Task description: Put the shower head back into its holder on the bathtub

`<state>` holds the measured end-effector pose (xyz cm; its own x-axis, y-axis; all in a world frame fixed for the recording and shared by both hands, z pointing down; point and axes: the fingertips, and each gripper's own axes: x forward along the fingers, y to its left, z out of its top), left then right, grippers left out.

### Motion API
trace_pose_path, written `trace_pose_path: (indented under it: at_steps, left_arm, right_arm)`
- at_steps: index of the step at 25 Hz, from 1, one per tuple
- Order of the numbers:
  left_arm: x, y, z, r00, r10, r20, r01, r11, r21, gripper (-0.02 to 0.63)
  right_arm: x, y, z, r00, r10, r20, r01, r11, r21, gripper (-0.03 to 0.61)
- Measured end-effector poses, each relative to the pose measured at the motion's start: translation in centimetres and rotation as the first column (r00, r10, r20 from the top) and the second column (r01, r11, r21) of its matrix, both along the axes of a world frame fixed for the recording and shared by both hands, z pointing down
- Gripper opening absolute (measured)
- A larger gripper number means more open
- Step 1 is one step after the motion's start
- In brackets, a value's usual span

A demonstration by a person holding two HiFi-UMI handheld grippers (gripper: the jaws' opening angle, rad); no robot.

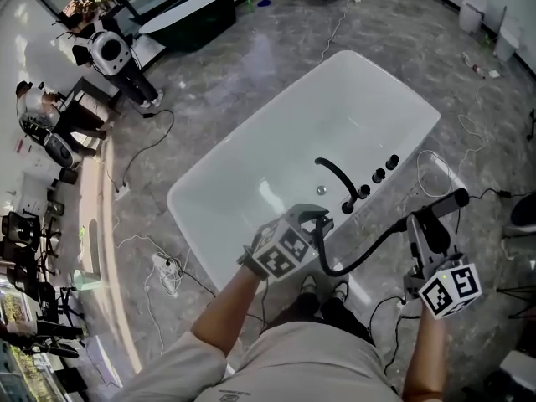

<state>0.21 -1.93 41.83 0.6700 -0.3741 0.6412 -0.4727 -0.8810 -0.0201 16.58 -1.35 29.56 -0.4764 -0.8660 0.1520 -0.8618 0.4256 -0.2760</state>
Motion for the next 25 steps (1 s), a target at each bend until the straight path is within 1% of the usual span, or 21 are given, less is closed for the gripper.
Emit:
trace_pose_path:
  at_steps: [2,3,4,5,7,8,10,11,13,15,17,18,19,22,25]
  left_arm:
    - [0.1,-0.2,1.3,1.0,-0.002,-0.015,0.002,0.999,-0.036,0.06]
    - [0.3,-0.1,1.4,0.999,0.001,-0.035,-0.003,0.998,-0.056,0.06]
    - [0.5,0.1,1.0,0.997,0.006,-0.07,-0.011,0.997,-0.072,0.06]
    - [0.8,0.4,0.0,0.993,0.012,-0.121,-0.022,0.996,-0.083,0.06]
    - [1.5,1.0,-2.8,0.971,0.03,-0.236,-0.053,0.994,-0.093,0.058]
    - [2.0,1.2,-4.0,0.959,0.045,-0.278,-0.074,0.993,-0.093,0.06]
    - [3.0,1.7,-5.5,0.944,0.086,-0.318,-0.12,0.989,-0.087,0.06]
    - [3.4,1.7,-5.6,0.942,0.103,-0.32,-0.137,0.987,-0.086,0.06]
    - [3.8,1.6,-4.5,0.947,0.107,-0.303,-0.143,0.985,-0.098,0.06]
    - [3.8,1.2,-2.3,0.96,0.087,-0.266,-0.121,0.986,-0.117,0.06]
    - [3.3,0.6,-0.1,0.974,0.06,-0.218,-0.087,0.989,-0.118,0.06]
    - [3.1,0.3,0.7,0.977,0.044,-0.207,-0.07,0.99,-0.119,0.058]
    - [3.0,0.0,1.2,0.976,0.027,-0.214,-0.055,0.99,-0.129,0.06]
    - [3.1,-0.4,2.2,0.96,-0.018,-0.278,-0.03,0.985,-0.168,0.06]
    - [3.4,-0.7,3.9,0.953,-0.029,-0.303,-0.018,0.989,-0.15,0.06]
  right_arm:
    - [-0.2,-0.1,0.5,1.0,0.0,-0.007,0.0,1.0,-0.01,0.138]
    - [-0.3,-0.1,0.5,1.0,0.001,-0.009,-0.001,1.0,-0.011,0.138]
    - [-0.4,0.1,0.3,1.0,0.002,-0.009,-0.002,1.0,-0.009,0.138]
    - [-0.4,0.3,-0.1,1.0,0.003,-0.007,-0.003,1.0,-0.003,0.138]
    - [-0.3,0.8,-1.5,1.0,0.005,0.002,-0.005,1.0,0.017,0.138]
    - [-0.1,1.1,-2.3,1.0,0.006,0.006,-0.007,1.0,0.029,0.138]
    - [0.2,1.5,-3.6,1.0,0.009,0.01,-0.01,0.999,0.053,0.138]
    - [0.3,1.5,-4.0,1.0,0.012,0.009,-0.012,0.998,0.062,0.138]
    - [0.6,1.5,-4.0,1.0,0.019,0.005,-0.02,0.997,0.07,0.138]
    - [0.9,1.4,-3.3,1.0,0.029,0.004,-0.029,0.998,0.061,0.138]
    - [0.8,1.1,-2.4,0.999,0.033,0.005,-0.033,0.998,0.045,0.138]
    - [0.7,1.0,-2.1,0.999,0.032,0.003,-0.032,0.999,0.037,0.138]
    - [0.6,0.8,-1.8,1.0,0.03,0.0,-0.03,0.999,0.029,0.138]
    - [0.4,0.4,-1.0,1.0,0.025,-0.011,-0.025,1.0,0.016,0.138]
    - [0.3,0.2,-0.2,0.999,0.025,-0.024,-0.025,1.0,0.007,0.138]
